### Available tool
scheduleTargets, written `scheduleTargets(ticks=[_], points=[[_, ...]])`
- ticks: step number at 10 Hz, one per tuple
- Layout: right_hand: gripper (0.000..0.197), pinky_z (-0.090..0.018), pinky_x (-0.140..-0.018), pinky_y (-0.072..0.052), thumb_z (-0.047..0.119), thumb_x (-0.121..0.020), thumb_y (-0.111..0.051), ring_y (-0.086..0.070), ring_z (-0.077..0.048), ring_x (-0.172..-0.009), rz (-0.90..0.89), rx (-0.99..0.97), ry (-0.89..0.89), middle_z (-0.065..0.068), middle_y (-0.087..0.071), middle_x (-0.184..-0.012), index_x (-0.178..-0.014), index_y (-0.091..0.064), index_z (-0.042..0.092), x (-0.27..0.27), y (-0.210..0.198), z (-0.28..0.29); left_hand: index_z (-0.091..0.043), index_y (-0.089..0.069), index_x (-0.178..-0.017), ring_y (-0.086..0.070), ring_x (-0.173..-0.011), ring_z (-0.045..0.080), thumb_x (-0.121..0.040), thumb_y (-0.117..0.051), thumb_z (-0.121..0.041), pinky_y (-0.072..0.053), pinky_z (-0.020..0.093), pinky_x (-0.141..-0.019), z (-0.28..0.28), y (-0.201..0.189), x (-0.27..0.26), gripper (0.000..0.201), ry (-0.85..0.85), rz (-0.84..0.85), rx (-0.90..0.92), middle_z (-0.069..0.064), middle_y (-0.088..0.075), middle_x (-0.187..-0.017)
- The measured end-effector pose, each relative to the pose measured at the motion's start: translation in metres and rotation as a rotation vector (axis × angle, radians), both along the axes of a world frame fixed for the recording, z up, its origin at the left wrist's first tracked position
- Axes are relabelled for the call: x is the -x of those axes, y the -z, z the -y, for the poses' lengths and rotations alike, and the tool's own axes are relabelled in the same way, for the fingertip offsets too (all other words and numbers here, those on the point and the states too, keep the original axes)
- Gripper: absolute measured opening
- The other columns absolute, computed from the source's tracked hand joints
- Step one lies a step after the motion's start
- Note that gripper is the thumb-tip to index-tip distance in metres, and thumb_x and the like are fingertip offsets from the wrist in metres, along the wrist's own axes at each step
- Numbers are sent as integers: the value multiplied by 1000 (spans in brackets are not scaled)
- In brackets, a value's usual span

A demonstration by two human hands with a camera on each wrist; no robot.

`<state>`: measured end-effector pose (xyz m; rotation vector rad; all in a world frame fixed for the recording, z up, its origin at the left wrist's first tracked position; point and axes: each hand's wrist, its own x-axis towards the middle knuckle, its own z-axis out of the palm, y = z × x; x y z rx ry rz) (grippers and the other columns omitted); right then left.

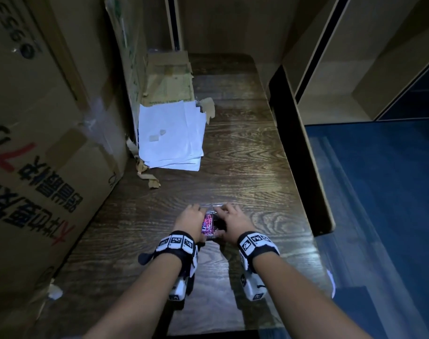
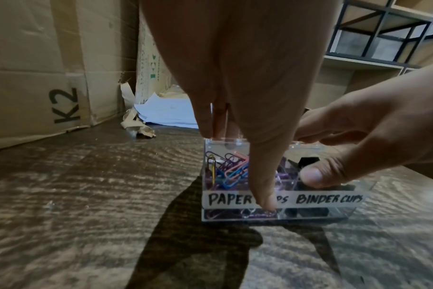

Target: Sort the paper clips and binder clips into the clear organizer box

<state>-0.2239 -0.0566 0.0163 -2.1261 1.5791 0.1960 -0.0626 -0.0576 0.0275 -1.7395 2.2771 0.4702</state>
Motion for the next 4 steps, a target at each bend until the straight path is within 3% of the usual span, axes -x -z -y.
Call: scheduleTargets(ticks=[1,2,3,4], points=[[85,-31,-113,-31,34,-81,-71,-33,-23,-138,128,-88,45,-2,-28,-154,-152,-26,25,3,-14,1,-13,-29,-152,-40,-136,25,-61,-90,-33,-35,34,-113,-1,-11,-5,111,-31,-110,-85,6,-35,-152],[78,-18,-110,-29,29,-80,-74,-40,-16,-135,284,-89,126,3,-32,-152,-149,-37,23,15,-38,5,-14,-22,-154,-38,-139,26,-67,-87,-35,-33,35,-114,-11,-21,-13,110,-102,-204,-36,3,-20,-159],[63,-23,-112,-34,30,-79,-76,-47,-11,-124,449,2,196,6,-42,-136,-138,-53,24,31,-74,9,-18,-35,-144,-48,-126,25,-78,-74,-44,-41,36,-105,-24,-33,-18,81,-153,-229,104,3,-33,-143],[47,-32,-106,-42,36,-77,-77,-49,-2,-117,650,234,203,16,-46,-123,-121,-63,34,47,-127,3,-22,-44,-126,-56,-102,22,-82,-61,-47,-46,34,-87,-63,-35,-24,54,-222,-273,103,-1,-40,-122]])
